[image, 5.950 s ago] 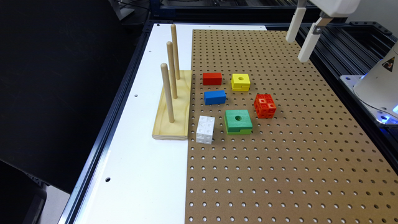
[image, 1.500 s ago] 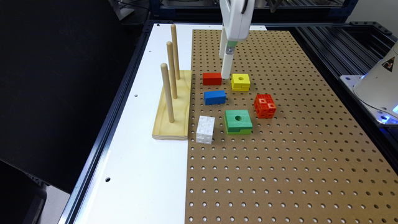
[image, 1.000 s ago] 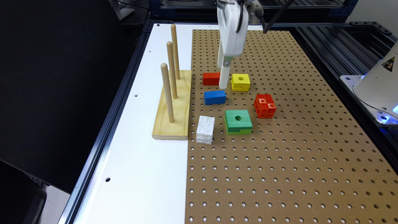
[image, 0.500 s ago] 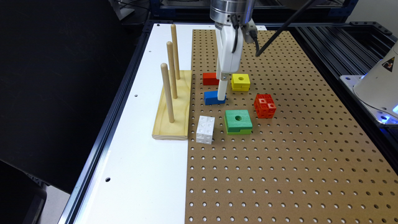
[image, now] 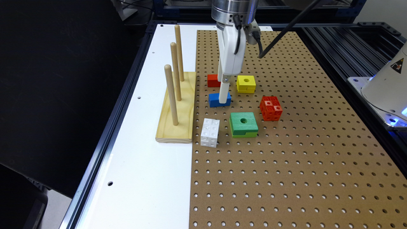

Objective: Pick up narrow blue stick.

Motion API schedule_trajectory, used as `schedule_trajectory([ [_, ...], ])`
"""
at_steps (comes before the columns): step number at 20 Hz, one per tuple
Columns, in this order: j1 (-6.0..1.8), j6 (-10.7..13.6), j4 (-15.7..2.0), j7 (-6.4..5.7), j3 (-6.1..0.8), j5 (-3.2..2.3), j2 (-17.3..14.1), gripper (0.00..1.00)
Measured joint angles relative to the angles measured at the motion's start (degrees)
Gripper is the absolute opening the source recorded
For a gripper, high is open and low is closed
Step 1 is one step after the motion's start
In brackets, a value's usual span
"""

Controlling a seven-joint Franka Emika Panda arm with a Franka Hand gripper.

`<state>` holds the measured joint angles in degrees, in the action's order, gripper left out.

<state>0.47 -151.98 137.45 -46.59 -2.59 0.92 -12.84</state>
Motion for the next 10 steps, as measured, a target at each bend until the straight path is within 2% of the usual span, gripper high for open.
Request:
schedule_trajectory([
  [4, 0.00, -1.12, -0.41, 0.00, -0.01, 0.00, -1.82, 1.00],
  [10, 0.00, -1.42, -1.36, 0.00, -0.03, 0.00, -3.46, 1.00],
])
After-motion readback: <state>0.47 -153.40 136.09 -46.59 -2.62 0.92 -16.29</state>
